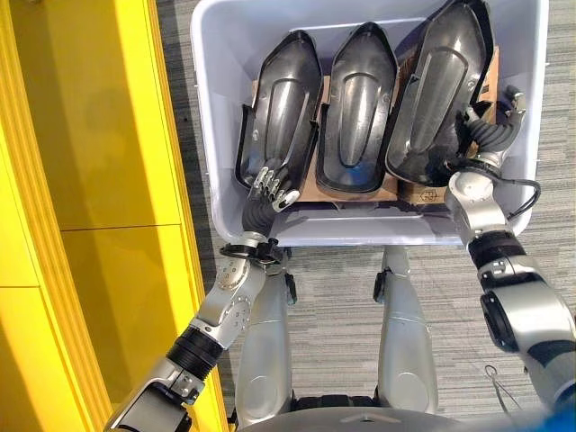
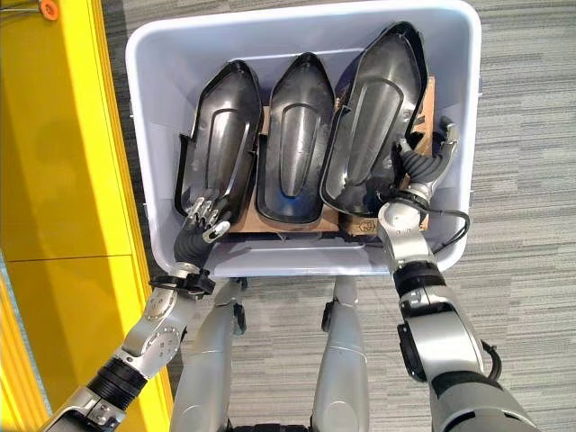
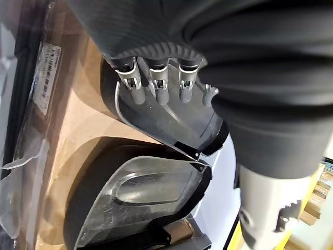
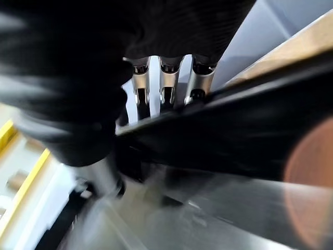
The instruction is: Move parts from the plastic box to the shelf.
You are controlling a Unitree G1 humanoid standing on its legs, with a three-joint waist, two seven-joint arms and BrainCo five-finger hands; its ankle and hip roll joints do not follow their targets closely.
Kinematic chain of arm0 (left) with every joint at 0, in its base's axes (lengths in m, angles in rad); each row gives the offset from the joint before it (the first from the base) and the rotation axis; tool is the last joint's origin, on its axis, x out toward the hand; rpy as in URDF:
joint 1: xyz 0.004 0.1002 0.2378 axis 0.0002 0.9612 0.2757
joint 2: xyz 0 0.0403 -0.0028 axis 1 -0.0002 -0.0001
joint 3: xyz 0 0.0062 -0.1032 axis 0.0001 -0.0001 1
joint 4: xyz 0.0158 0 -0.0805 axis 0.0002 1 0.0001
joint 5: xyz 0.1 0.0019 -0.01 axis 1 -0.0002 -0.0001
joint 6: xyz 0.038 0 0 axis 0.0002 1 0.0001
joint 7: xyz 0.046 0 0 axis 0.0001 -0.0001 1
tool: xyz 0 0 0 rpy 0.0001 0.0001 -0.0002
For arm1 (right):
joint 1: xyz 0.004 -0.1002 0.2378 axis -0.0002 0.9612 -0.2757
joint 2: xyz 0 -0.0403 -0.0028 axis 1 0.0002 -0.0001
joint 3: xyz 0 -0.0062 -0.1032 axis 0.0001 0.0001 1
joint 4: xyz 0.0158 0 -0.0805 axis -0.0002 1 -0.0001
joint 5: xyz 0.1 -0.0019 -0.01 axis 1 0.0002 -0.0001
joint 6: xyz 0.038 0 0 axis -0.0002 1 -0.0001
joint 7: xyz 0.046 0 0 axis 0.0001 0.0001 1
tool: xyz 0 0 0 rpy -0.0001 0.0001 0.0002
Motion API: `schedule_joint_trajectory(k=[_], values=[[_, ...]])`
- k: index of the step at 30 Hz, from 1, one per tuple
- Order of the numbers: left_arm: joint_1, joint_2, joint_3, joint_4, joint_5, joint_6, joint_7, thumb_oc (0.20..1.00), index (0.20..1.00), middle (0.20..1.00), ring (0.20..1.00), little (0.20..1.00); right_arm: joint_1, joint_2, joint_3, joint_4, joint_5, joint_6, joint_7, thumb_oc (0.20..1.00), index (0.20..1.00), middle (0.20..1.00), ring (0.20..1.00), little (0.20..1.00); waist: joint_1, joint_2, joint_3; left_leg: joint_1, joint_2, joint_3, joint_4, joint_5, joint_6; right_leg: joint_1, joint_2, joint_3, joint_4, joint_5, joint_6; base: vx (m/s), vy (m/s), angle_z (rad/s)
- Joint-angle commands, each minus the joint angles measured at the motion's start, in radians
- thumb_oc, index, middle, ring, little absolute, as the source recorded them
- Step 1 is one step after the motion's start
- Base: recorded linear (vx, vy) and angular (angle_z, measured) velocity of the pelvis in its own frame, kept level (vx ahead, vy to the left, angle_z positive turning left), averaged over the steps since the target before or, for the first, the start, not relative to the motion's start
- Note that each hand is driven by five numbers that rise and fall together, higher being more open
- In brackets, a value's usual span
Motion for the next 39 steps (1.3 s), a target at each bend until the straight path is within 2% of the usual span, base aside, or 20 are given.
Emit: schedule_joint_trajectory(k=[1, 8, 16, 24, 39], values=[[0.000, 0.010, 0.002, -0.074, -0.018, -0.025, -0.008, 1.000, 1.000, 1.000, 1.000, 1.000, 0.050, 0.029, 0.068, 0.041, 0.117, 0.029, 0.123, 0.200, 0.200, 0.200, 0.200, 0.200, 0.024, 0.030, -0.001, 0.021, 0.006, 0.030, -0.046, 0.026, 0.020, -0.005, -0.031, 0.052, 0.185, -0.115, 0.042, 0.00, 0.000, 0.00], [0.001, 0.005, 0.015, -0.074, -0.015, -0.030, -0.007, 1.000, 1.000, 1.000, 1.000, 1.000, 0.121, 0.044, 0.088, -0.048, 0.089, 0.027, 0.135, 0.200, 0.200, 0.200, 0.200, 0.200, 0.016, 0.012, -0.009, 0.048, 0.008, 0.024, -0.049, 0.025, 0.020, 0.024, -0.028, 0.047, 0.186, -0.116, 0.042, 0.00, 0.000, 0.00], [0.014, 0.013, 0.005, -0.058, -0.026, -0.026, -0.029, 1.000, 1.000, 1.000, 1.000, 1.000, 0.192, 0.046, 0.076, -0.119, 0.065, 0.029, 0.141, 0.200, 0.200, 0.200, 0.200, 0.200, 0.019, -0.008, -0.051, 0.121, 0.019, 0.012, -0.066, 0.025, 0.016, 0.115, -0.030, 0.027, 0.163, -0.119, 0.045, 0.00, 0.000, 0.00], [0.069, 0.020, 0.038, -0.035, -0.016, -0.011, -0.057, 1.000, 1.000, 1.000, 1.000, 1.000, 0.349, 0.025, 0.054, -0.432, -0.035, 0.011, 0.164, 0.200, 0.200, 0.200, 0.200, 0.200, 0.014, -0.048, -0.124, 0.229, 0.041, 0.004, -0.098, 0.026, 0.010, 0.237, -0.026, 0.006, 0.119, -0.119, 0.050, 0.04, -0.022, 0.02], [0.142, 0.028, 0.067, -0.021, -0.003, 0.020, -0.096, 1.000, 1.000, 1.000, 1.000, 1.000, 0.432, 0.061, 0.037, -0.629, -0.066, -0.013, 0.202, 0.200, 0.200, 0.200, 0.200, 0.200, 0.018, -0.082, -0.210, 0.337, 0.068, 0.003, -0.144, 0.039, 0.004, 0.337, -0.019, -0.005, 0.087, -0.129, 0.052, 0.03, -0.014, 0.03]])
